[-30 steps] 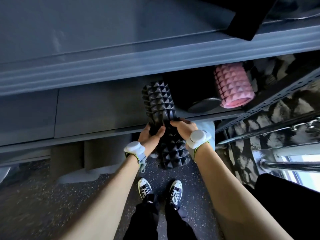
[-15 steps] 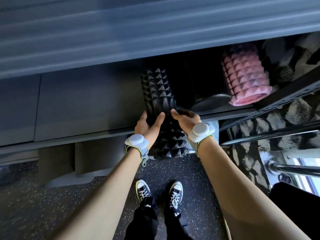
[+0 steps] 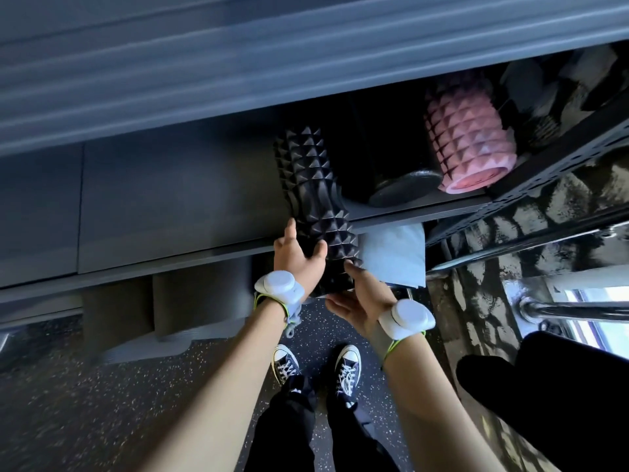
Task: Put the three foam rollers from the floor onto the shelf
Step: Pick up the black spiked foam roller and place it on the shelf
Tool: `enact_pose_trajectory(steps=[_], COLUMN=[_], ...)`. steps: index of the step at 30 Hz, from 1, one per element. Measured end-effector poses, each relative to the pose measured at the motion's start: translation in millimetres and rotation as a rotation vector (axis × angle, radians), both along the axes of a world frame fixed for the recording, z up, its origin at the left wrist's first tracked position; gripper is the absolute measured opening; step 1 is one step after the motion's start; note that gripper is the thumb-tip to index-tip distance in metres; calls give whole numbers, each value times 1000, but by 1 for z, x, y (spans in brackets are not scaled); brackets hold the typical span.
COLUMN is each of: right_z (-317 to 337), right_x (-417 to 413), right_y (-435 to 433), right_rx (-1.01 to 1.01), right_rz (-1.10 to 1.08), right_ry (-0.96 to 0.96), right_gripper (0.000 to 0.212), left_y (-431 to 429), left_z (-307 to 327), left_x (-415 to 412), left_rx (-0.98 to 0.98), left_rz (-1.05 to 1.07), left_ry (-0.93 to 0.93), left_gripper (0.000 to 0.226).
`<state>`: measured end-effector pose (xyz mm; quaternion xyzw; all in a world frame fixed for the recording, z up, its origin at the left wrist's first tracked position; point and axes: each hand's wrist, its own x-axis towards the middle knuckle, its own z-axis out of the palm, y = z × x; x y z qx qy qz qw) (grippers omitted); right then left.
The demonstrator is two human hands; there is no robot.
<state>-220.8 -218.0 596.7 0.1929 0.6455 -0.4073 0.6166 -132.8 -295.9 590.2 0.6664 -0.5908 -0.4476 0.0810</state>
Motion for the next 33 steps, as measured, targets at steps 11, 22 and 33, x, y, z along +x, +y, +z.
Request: enact_pose_trajectory(steps=[11,22,33], right_z=[-11,-8,-17], right_x=[3,-19,-33], right_y=[-11,-75,-124], right_rx=[-116,-204,-245], right_rz=[-195,-229,-195], right_ry=[-55,0,71], right_gripper=[37,31,46], left_y=[-8,-75,-128], left_z=[-2,-13,-25], left_x=[-4,-26,-46], left_rx=[-73,-147,-173], left_rz=[-10,-65,-85], left_ry=[50,13,46], left_gripper=[74,73,76])
